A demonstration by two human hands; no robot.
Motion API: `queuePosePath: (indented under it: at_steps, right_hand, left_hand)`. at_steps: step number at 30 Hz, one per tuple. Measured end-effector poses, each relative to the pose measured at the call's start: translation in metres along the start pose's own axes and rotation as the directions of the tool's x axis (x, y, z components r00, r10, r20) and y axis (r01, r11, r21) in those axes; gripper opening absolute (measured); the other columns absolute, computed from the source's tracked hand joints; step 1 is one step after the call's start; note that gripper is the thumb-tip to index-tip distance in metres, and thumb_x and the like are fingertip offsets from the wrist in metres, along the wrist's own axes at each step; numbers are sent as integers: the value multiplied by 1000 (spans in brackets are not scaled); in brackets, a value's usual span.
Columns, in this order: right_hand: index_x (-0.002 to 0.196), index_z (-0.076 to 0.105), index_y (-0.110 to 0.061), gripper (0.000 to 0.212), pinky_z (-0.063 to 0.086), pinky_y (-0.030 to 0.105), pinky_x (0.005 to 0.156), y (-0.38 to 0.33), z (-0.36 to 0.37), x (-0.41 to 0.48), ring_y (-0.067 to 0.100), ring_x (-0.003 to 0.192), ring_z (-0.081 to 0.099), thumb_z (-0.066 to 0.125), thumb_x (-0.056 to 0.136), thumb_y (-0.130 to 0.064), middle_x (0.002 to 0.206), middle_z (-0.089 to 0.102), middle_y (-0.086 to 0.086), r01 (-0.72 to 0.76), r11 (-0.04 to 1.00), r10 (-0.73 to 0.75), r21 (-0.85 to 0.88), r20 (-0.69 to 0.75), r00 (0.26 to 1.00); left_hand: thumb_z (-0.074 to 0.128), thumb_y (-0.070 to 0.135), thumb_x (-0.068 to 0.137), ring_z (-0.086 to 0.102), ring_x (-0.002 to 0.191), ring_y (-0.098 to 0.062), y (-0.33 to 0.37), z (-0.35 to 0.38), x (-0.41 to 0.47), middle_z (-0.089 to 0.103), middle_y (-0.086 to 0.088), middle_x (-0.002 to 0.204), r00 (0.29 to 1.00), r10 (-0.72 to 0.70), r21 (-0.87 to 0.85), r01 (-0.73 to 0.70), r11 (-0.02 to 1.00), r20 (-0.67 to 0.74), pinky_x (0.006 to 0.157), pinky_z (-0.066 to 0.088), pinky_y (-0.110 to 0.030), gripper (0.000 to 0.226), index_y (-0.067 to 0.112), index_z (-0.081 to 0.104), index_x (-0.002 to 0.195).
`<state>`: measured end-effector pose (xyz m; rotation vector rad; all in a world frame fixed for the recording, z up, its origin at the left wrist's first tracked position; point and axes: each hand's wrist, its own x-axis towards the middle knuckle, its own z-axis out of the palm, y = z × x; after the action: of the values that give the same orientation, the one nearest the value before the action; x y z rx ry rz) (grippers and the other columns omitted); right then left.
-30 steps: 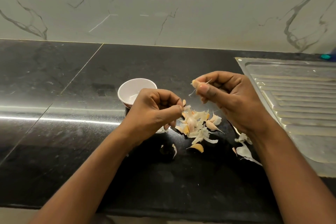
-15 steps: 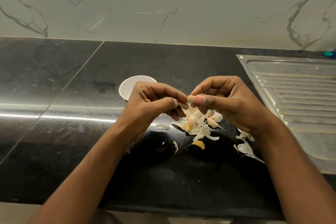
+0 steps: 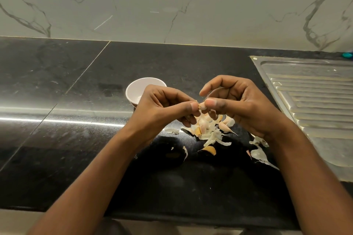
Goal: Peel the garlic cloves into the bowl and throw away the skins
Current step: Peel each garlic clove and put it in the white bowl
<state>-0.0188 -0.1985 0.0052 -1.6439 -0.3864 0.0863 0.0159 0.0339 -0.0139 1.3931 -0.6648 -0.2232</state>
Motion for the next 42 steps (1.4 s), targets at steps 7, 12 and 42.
queuePosePath:
  at_steps: [7,12,42]
  right_hand:
    - [116,70,-3,27,61,31,73,0,2,1,23,77,72,73,91,-11,92,78,16,8,998,-9,-55,-12,1000]
    - [121,69,-9,31,62,33,78,1,5,2,24,80,74,75,91,-16,94,79,15,10,996,-13,-91,-28,1000]
    - [119,72,-1,21,63,31,76,6,7,5,25,83,78,62,104,-12,96,80,13,110,971,-126,-215,-63,990]
  left_hand:
    - [75,8,88,70,62,-26,-2,-1,1,75,-25,80,1000,-9,43,10,999,-20,58,58,-30,12,-4,78,91]
    - [77,2,90,65,57,-22,-7,1,1,73,-14,71,998,17,97,-11,995,-63,52,52,-26,5,2,77,85]
    - [68,8,91,60,59,-21,-9,1,5,66,-15,69,993,-2,85,12,996,-117,54,49,-27,9,6,73,84]
